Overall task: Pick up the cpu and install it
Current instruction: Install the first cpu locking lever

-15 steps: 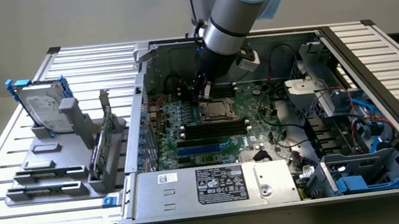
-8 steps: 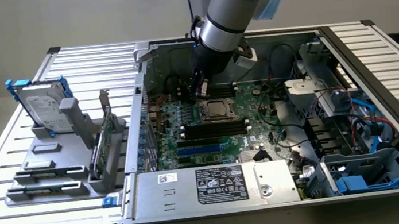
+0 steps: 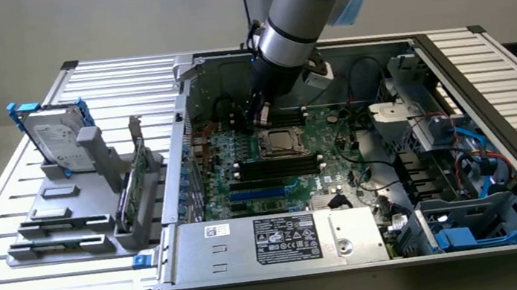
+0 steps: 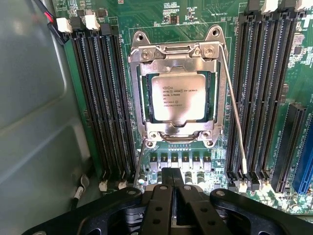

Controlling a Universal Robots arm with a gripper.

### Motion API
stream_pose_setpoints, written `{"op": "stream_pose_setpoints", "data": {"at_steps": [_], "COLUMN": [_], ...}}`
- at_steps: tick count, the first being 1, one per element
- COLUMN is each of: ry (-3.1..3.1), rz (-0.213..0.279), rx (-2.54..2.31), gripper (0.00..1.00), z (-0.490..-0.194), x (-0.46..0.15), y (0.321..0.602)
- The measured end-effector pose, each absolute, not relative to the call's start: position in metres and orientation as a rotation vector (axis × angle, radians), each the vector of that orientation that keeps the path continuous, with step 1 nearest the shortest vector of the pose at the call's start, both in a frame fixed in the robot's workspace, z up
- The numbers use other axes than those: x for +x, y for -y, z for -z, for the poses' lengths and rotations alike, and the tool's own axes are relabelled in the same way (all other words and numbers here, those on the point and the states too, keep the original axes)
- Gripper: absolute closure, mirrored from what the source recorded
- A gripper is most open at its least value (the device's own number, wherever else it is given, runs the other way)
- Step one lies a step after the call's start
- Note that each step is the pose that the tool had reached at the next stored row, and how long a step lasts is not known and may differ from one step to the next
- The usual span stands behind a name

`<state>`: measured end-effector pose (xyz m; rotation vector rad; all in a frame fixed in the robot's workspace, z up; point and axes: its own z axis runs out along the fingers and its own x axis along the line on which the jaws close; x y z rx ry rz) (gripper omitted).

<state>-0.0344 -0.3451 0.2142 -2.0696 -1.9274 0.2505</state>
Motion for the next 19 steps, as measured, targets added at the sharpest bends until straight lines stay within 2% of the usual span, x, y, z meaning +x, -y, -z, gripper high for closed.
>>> {"op": "stream_pose_setpoints", "data": {"at_steps": [11, 19], "ry": [1.923, 1.884], "rz": [-0.251, -0.237], "rx": [-2.072, -2.099], "gripper": [0.89, 0.89], "z": [-0.214, -0.225], "x": [-0.04, -0.05], "y": [0.345, 0.345]}}
